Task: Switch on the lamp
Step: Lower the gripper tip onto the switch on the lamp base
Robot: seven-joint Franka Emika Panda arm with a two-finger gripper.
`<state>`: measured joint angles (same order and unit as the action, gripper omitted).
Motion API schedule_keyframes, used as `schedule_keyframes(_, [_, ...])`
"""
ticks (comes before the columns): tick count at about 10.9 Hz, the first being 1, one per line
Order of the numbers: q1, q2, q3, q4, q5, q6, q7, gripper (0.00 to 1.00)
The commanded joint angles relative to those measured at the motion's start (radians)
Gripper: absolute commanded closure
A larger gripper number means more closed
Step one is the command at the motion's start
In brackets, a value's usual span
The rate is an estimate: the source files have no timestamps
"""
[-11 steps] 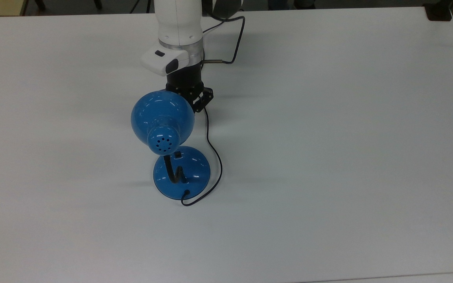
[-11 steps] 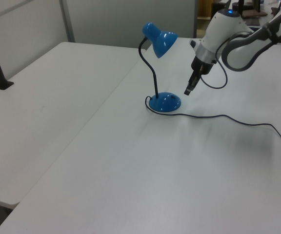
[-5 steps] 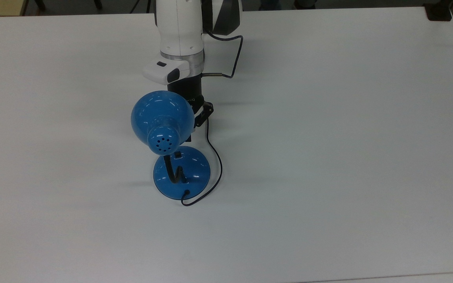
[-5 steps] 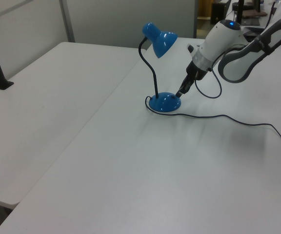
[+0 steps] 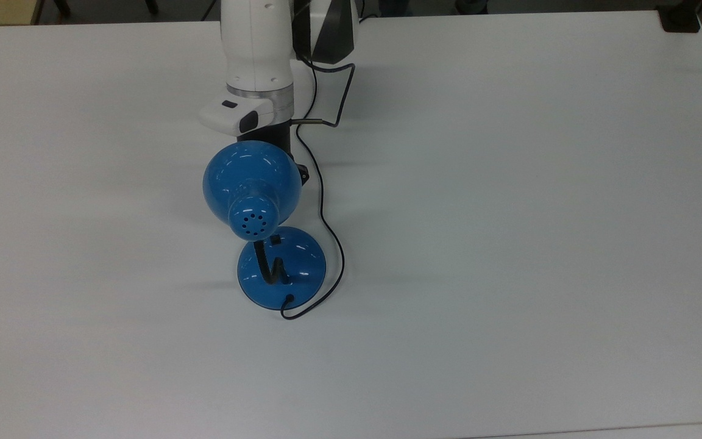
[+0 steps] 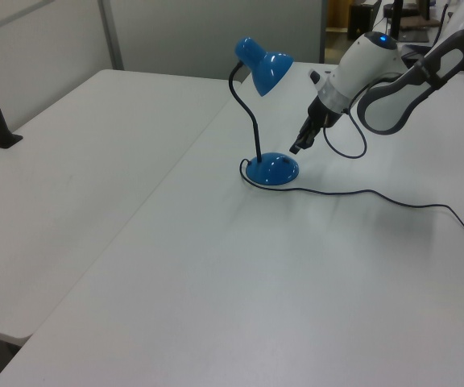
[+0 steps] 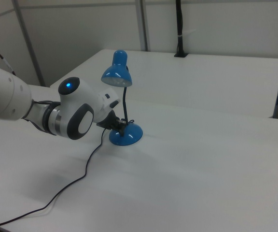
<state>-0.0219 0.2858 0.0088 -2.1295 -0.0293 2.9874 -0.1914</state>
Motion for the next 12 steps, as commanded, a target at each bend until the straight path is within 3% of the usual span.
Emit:
schedule_keyframes(1, [-0.010, 0.042, -0.001, 0.049, 0.003, 0.024, -0.052, 1.00])
schedule_keyframes(5, [-0.006, 0.085, 0.014, 0.094, 0.006, 0.024, -0.053, 1.00])
schedule_keyframes(12, [-0.010, 0.072, 0.034, 0.088, 0.012, 0.008, -0.046, 1.00])
